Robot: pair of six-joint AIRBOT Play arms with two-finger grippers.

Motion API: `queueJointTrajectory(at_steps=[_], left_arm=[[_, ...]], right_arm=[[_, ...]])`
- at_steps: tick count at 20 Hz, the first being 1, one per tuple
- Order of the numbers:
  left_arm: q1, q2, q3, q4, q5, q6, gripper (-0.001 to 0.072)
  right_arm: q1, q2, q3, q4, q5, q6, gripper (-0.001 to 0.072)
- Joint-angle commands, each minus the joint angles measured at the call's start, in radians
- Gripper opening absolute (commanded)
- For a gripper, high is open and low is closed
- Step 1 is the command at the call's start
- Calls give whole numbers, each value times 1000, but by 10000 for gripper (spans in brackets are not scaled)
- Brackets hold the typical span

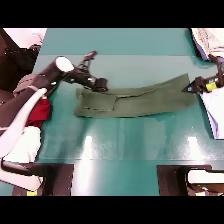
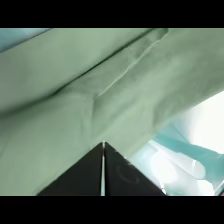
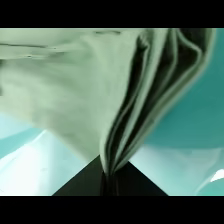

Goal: Fold the shirts.

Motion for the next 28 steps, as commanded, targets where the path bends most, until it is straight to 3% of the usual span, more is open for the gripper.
queueJointTrajectory(at_steps=[1,6,12,18,25,28], left_arm=[[-114,-204,177,-1,-24,-7,29],[-175,-326,266,-7,-6,-56,29],[-177,-335,272,-7,48,-62,29],[-151,-330,323,8,-50,-59,28],[27,-128,343,178,-131,-60,28],[150,2,343,243,-193,-58,29]], right_arm=[[127,47,148,3,27,90,15],[344,45,311,2,8,118,15],[504,-3,445,1,-2,119,15],[565,-73,561,1,25,119,15],[653,-129,556,1,9,118,15],[763,-199,556,2,-92,90,17]])
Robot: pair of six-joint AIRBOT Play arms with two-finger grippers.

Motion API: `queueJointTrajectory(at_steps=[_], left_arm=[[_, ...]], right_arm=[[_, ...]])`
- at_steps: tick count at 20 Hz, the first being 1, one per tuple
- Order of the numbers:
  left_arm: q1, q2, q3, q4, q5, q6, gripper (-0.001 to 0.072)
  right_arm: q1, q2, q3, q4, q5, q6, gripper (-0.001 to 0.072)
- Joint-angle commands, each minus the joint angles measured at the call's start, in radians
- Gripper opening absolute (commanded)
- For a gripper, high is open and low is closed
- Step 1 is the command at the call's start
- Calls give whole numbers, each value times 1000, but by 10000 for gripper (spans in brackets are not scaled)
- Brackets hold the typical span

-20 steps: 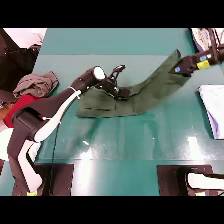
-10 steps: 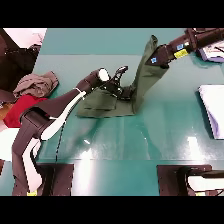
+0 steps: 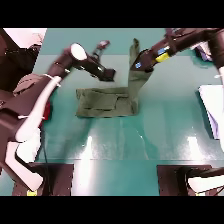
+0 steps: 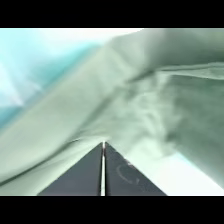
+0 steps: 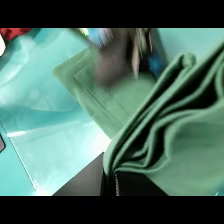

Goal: Fold the shirts.

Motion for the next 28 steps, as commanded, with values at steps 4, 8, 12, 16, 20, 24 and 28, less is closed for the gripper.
queueJointTrajectory(at_steps=[4,8,12,16,20,24,28], left_arm=[[245,268,2,147,-135,37,29],[349,378,2,171,-153,36,29],[378,404,1,171,-164,36,29],[378,404,1,167,-183,36,29],[378,404,1,166,-184,36,30],[378,401,1,166,-177,36,30],[378,389,1,159,-176,36,30]], right_arm=[[270,-187,2,3,-305,-49,22],[411,-298,2,-5,-423,-187,599],[371,-259,2,-189,-322,-119,591],[184,-206,-20,-276,-44,-3,567],[-50,-104,-257,-183,-53,24,567],[-242,-51,-529,43,-198,24,577],[-303,-72,-689,222,-322,-14,652]])
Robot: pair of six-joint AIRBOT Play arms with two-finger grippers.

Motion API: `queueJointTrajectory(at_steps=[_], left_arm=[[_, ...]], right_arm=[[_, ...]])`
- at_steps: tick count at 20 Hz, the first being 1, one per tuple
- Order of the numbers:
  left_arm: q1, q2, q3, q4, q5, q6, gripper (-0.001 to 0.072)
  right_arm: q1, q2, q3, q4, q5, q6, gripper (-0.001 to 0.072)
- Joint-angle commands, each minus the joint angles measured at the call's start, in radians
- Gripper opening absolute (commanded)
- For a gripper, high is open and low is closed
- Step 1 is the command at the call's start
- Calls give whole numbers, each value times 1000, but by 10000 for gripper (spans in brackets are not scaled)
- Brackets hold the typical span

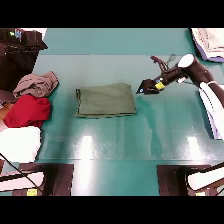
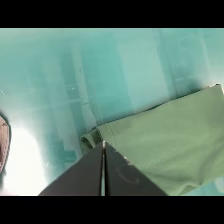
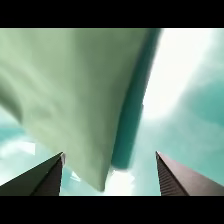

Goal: Fold the shirts.

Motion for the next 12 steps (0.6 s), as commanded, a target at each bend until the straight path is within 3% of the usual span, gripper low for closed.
queueJointTrajectory(at_steps=[1,4,10,12], left_arm=[[1,-9,-6,-10,6,0,30],[1,-9,-34,-25,13,0,30],[1,-9,-53,-31,9,0,30],[1,-9,-53,-34,8,0,30]], right_arm=[[-50,-22,-137,188,-92,-40,653],[8,-101,-130,293,-98,-109,653],[154,-237,29,346,-114,-114,645],[177,-243,58,334,-143,-116,447]])
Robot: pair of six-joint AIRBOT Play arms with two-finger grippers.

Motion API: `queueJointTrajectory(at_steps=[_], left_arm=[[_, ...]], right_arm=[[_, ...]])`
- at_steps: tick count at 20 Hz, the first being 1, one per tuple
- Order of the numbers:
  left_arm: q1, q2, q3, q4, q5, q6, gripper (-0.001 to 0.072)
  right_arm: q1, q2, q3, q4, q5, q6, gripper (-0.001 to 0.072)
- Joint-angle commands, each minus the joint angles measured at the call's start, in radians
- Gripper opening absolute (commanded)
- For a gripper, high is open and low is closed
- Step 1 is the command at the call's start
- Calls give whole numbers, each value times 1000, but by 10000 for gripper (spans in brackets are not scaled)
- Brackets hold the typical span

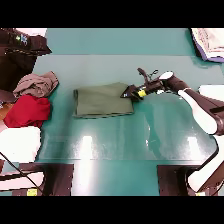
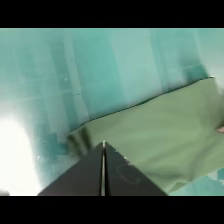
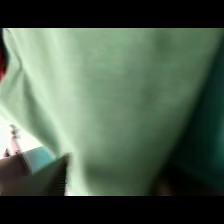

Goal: Fold the shirts.

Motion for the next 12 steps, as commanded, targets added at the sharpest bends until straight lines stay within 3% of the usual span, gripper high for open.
queueJointTrajectory(at_steps=[1,3,8,12], left_arm=[[1,0,-3,-17,-1,0,30],[1,0,-3,-51,-1,0,29],[-82,0,-3,-57,1,1,29],[-196,0,-3,-58,46,18,30]], right_arm=[[45,-29,61,8,-32,-8,357],[39,-29,79,-5,-9,-8,41],[-52,72,25,-48,2,-7,17],[-285,278,-92,-82,-6,-7,17]])
